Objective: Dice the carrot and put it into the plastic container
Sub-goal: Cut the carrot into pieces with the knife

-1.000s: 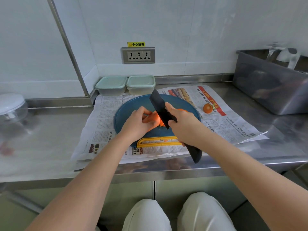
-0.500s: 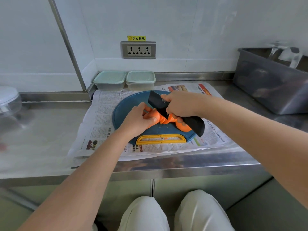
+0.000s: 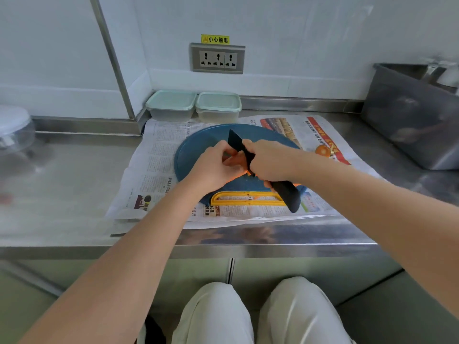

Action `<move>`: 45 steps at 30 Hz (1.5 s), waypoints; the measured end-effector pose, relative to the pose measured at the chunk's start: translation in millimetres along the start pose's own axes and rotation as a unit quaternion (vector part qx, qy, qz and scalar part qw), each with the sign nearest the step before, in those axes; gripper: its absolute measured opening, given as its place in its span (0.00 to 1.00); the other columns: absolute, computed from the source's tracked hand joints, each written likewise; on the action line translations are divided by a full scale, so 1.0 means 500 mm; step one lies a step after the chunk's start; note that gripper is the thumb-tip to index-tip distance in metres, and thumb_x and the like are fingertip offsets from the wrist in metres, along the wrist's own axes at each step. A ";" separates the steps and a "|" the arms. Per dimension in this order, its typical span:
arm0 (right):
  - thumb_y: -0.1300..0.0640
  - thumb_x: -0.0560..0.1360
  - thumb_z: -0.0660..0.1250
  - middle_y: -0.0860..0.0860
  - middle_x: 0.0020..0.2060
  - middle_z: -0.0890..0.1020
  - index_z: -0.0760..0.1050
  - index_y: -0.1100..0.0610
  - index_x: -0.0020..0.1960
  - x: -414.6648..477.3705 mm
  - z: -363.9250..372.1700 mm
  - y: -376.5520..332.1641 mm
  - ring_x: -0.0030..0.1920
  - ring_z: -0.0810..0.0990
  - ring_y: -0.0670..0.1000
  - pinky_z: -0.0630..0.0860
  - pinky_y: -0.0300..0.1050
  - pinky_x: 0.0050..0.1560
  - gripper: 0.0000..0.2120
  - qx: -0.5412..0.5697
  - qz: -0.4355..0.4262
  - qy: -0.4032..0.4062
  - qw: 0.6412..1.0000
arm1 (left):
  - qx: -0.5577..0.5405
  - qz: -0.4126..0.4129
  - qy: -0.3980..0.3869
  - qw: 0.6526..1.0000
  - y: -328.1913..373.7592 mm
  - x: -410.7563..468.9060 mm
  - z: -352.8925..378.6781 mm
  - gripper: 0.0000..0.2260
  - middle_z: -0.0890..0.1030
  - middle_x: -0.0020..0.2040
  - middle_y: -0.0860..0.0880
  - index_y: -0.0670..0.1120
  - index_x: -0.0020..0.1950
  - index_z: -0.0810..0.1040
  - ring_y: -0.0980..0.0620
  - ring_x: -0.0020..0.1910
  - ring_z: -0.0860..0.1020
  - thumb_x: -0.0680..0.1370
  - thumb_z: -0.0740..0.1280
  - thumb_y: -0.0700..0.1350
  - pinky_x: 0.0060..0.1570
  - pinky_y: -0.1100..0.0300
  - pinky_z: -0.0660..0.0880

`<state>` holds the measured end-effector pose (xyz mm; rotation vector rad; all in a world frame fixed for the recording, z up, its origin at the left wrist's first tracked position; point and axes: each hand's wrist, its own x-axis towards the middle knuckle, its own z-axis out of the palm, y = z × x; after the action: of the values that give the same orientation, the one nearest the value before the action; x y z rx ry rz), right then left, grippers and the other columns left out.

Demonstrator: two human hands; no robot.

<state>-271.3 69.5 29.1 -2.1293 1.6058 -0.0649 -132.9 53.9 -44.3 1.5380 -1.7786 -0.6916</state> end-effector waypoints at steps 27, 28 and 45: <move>0.63 0.79 0.54 0.53 0.47 0.74 0.48 0.44 0.78 -0.049 0.012 0.042 0.30 0.75 0.48 0.74 0.39 0.27 0.32 0.071 -0.030 0.098 0.992 | -0.001 -0.042 -0.016 0.999 0.009 -0.009 -0.006 0.16 0.75 0.52 0.55 0.51 0.56 0.70 0.58 0.48 0.73 0.74 0.69 0.55 0.41 0.65 0.68; 0.63 0.79 0.54 0.53 0.47 0.74 0.48 0.44 0.78 -0.049 0.011 0.042 0.30 0.75 0.48 0.76 0.41 0.28 0.32 0.074 -0.029 0.100 0.992 | 0.003 -0.042 -0.015 0.999 0.010 -0.009 -0.006 0.15 0.75 0.52 0.55 0.51 0.57 0.70 0.57 0.49 0.73 0.75 0.69 0.54 0.42 0.64 0.68; 0.66 0.78 0.54 0.54 0.45 0.74 0.48 0.51 0.78 -0.052 -0.009 0.016 0.30 0.75 0.49 0.75 0.39 0.28 0.32 0.026 -0.025 0.061 0.998 | 0.008 -0.040 -0.007 0.999 0.018 -0.009 -0.004 0.14 0.75 0.46 0.57 0.49 0.56 0.71 0.62 0.43 0.73 0.75 0.68 0.54 0.38 0.68 0.67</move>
<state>-287.7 90.3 36.0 -2.1625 1.6006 -0.2529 -136.8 60.0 -36.7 1.6263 -1.7439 -0.7318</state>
